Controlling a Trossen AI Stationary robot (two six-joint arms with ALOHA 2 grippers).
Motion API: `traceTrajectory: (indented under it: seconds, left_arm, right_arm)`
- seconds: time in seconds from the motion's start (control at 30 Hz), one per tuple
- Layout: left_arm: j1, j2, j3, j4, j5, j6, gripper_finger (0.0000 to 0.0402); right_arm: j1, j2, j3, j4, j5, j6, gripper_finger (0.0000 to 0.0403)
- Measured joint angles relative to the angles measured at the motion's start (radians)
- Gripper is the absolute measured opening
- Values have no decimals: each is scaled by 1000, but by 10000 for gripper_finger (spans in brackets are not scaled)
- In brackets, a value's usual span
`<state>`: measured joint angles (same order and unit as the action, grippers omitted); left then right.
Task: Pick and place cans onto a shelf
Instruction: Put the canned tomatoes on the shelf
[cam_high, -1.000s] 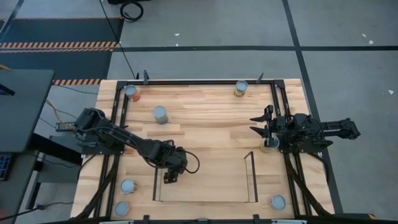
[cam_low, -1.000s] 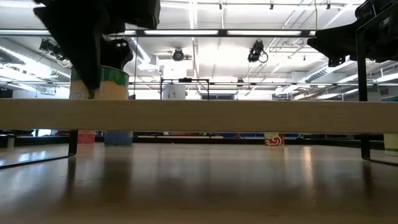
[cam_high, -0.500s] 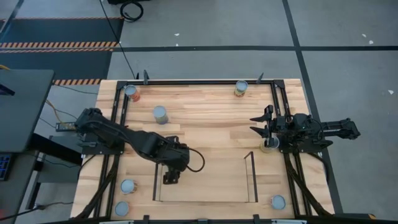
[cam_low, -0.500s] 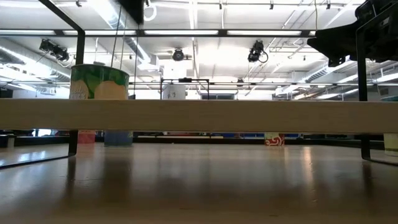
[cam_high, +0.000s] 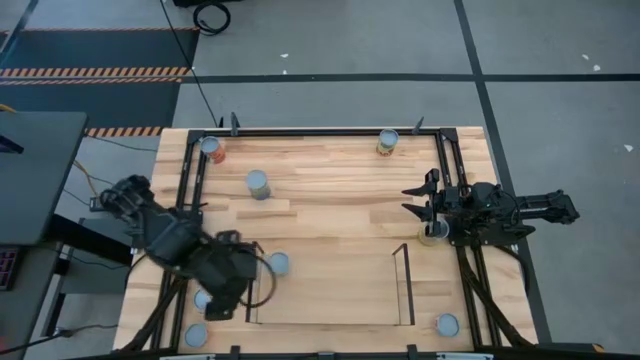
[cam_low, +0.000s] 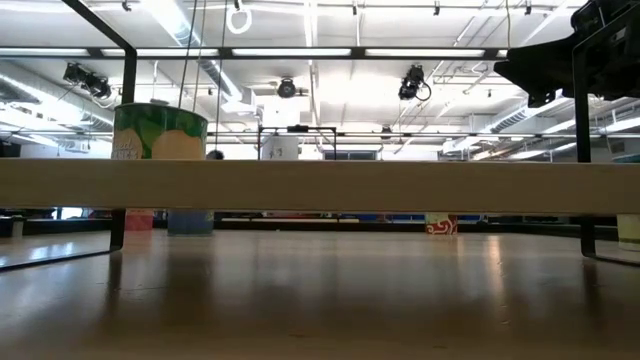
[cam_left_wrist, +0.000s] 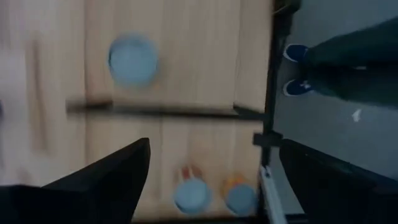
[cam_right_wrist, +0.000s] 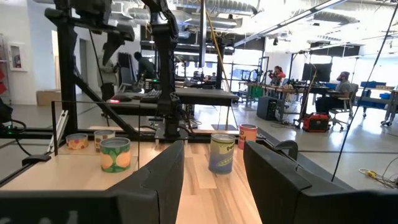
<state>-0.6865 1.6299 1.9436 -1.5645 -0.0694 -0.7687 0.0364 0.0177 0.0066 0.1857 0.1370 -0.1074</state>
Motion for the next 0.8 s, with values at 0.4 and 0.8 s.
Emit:
traceTrajectory:
  seconds: [0.4,0.8]
  left_arm:
    - [-267,-238,-499,104,-27,-552,348]
    - [-407,-250,-907,493,30,-442,353]
  right_arm:
    - [0,0,0,1,0,0,174]
    - [0,0,0,0,0,0,174]
